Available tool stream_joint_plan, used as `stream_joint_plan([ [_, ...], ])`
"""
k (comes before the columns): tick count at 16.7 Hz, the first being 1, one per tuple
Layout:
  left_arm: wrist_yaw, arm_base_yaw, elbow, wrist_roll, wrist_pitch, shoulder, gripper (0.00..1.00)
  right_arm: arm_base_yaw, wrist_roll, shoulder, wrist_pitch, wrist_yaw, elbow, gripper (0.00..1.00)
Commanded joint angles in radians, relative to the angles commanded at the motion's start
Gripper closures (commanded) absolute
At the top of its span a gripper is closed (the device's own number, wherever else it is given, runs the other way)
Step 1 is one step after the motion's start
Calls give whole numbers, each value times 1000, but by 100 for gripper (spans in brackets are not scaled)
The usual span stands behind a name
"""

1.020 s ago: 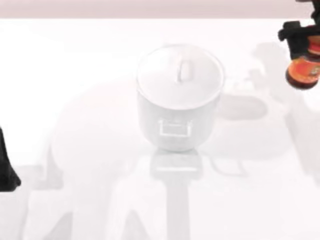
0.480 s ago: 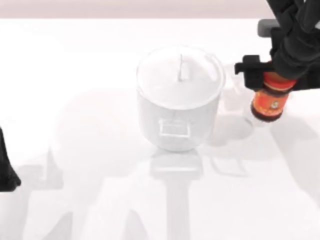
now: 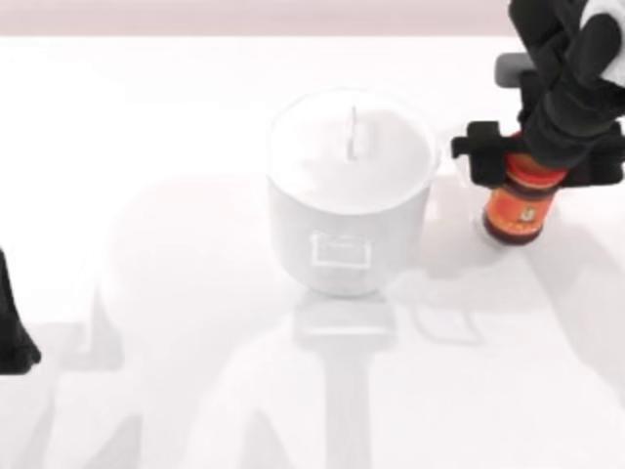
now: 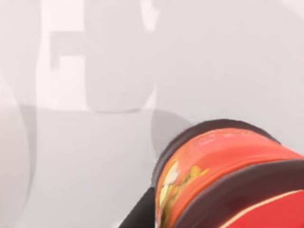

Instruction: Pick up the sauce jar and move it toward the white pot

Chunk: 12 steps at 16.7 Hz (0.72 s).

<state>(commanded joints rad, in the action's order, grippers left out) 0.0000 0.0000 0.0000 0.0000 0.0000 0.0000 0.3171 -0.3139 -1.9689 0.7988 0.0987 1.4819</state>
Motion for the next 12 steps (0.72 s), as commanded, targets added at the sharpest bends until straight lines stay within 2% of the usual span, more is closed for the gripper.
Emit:
stream_joint_plan([
  [3, 0, 0, 0, 0, 0, 0, 0, -1, 1, -30, -72, 2, -40, 100],
  [7, 0, 0, 0, 0, 0, 0, 0, -1, 1, -34, -79, 2, -44, 100],
  [12, 0, 0, 0, 0, 0, 0, 0, -1, 1, -34, -79, 2, -44, 62],
])
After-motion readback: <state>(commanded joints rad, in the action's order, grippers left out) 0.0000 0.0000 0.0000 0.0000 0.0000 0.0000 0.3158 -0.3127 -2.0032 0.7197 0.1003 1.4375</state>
